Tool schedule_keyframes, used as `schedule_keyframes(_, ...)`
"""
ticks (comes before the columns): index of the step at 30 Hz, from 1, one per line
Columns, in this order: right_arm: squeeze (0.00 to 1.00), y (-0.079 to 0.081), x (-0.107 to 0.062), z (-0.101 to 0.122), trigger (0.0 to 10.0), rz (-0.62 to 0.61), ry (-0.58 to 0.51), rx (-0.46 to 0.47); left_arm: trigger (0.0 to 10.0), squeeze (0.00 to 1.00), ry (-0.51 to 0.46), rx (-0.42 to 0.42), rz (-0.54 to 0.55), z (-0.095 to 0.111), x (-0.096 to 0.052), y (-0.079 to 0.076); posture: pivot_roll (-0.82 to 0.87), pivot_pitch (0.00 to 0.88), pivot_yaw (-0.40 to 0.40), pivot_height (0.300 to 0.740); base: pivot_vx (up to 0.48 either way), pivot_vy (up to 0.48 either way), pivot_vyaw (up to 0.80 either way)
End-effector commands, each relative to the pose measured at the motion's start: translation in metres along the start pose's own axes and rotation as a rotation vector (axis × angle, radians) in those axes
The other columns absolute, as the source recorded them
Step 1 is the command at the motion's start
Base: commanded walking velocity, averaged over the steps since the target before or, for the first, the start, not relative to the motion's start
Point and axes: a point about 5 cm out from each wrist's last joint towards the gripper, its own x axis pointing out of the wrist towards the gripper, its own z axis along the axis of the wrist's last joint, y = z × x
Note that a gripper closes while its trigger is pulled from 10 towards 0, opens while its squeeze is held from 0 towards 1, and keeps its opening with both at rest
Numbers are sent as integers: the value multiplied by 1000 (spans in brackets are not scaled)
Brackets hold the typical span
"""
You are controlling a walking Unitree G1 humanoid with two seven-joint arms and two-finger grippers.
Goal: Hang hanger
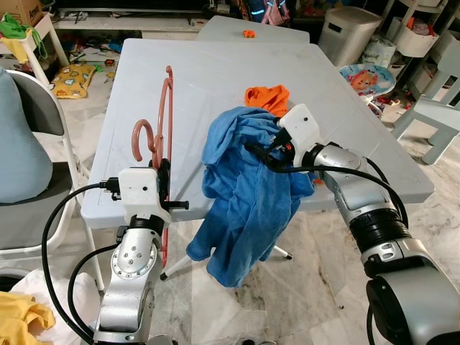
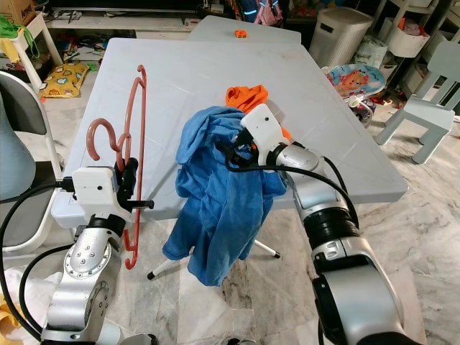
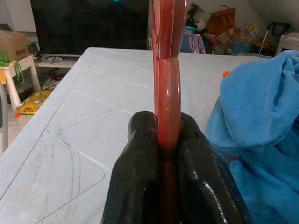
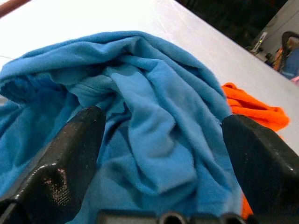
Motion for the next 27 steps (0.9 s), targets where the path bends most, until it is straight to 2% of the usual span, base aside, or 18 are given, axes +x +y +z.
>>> schedule_keyframes(1, 1000, -8, -7, 6, 10000, -21, -1, -38, 10000, 0, 73, 9, 0, -13, -3, 1, 112, 147, -96, 740, 0, 0, 0)
schedule_keyframes(3, 1000, -14, -16, 11, 10000, -14, 3, -73, 10000, 0, 76, 18, 1, -14, -3, 2, 114, 148, -98, 740, 0, 0, 0)
schedule_keyframes(5, 1000, -17, -24, 15, 10000, 10, 3, -37, 10000, 0, 88, 17, 10, -16, -5, 4, 110, 150, -98, 740, 0, 0, 0)
schedule_keyframes(8, 1000, -14, -40, 10, 10000, 81, 49, -56, 10000, 0, 96, 16, 9, -18, -7, 4, 100, 153, -96, 740, 0, 0, 0)
schedule_keyframes(14, 1000, -9, -54, 12, 10000, 116, 66, -39, 10000, 0, 101, 14, -4, -19, -6, 2, 91, 155, -92, 740, 0, 0, 0)
schedule_keyframes(20, 1000, -10, -66, 4, 10000, 55, 103, 28, 10000, 0, 105, 11, -18, -19, -5, 0, 81, 159, -84, 740, 0, 0, 0)
schedule_keyframes(24, 1000, -3, -68, -3, 10000, -38, 106, 163, 10000, 0, 107, 10, -24, -19, -5, -1, 80, 160, -83, 740, 0, 0, 0)
schedule_keyframes(25, 776, -3, -67, -6, 10000, -81, 110, 189, 10000, 0, 108, 11, -23, -19, -5, -1, 80, 160, -83, 740, 0, 0, 0)
schedule_keyframes(26, 627, 0, -66, -7, 10000, -101, 113, 209, 10000, 0, 109, 13, -22, -19, -5, 0, 87, 165, -82, 740, 0, 0, 0)
schedule_keyframes(27, 357, 2, -65, -8, 10000, -111, 115, 222, 10000, 0, 110, 13, -20, -19, -5, 0, 87, 165, -82, 740, 0, 0, 0)
